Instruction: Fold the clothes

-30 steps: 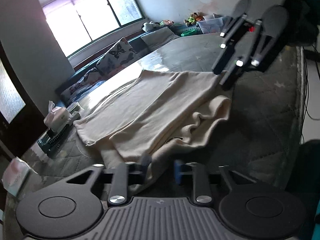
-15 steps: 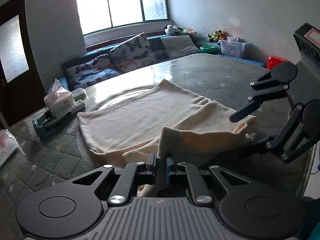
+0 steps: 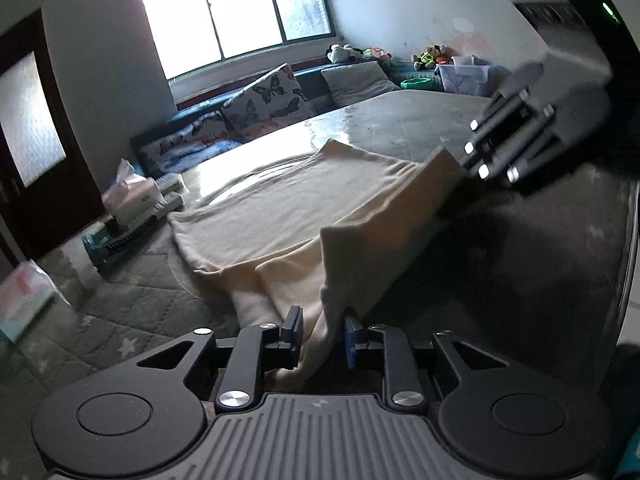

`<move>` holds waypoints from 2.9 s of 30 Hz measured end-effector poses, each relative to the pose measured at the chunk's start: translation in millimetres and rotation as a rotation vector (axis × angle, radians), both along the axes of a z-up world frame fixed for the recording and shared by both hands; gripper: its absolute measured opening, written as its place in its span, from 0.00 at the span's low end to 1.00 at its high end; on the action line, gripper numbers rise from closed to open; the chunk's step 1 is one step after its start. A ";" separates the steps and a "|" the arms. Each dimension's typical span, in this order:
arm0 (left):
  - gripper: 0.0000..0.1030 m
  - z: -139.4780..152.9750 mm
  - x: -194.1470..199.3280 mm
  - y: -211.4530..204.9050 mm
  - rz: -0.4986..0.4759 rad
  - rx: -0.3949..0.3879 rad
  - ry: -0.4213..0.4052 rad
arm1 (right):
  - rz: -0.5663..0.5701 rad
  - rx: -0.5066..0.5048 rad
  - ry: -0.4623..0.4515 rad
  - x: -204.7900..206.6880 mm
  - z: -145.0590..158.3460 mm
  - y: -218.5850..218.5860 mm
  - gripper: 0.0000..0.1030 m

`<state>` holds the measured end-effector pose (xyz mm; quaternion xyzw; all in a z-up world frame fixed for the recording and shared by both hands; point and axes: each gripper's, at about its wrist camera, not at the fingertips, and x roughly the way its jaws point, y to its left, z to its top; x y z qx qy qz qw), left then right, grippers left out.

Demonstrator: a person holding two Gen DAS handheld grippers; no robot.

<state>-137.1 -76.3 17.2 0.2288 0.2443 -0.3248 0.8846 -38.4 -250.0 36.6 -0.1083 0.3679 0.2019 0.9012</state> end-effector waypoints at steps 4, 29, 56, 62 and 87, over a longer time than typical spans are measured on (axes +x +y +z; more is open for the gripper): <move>0.24 -9.0 -7.6 0.6 -0.003 0.045 -0.041 | -0.016 0.008 -0.005 -0.4 3.0 0.2 0.11; 0.05 46.3 -70.6 36.0 -0.042 -0.062 0.019 | 0.087 0.069 0.012 -91.5 42.6 20.2 0.09; 0.14 5.6 176.5 -58.5 0.198 -0.044 0.147 | -0.367 0.140 0.067 114.1 -10.3 -73.3 0.14; 0.20 18.3 177.7 -42.3 0.314 -0.077 0.098 | -0.460 0.185 0.012 105.1 -7.2 -87.9 0.17; 0.20 8.6 117.9 -5.0 0.171 -0.242 0.309 | -0.196 0.178 0.074 161.6 -19.3 25.6 0.17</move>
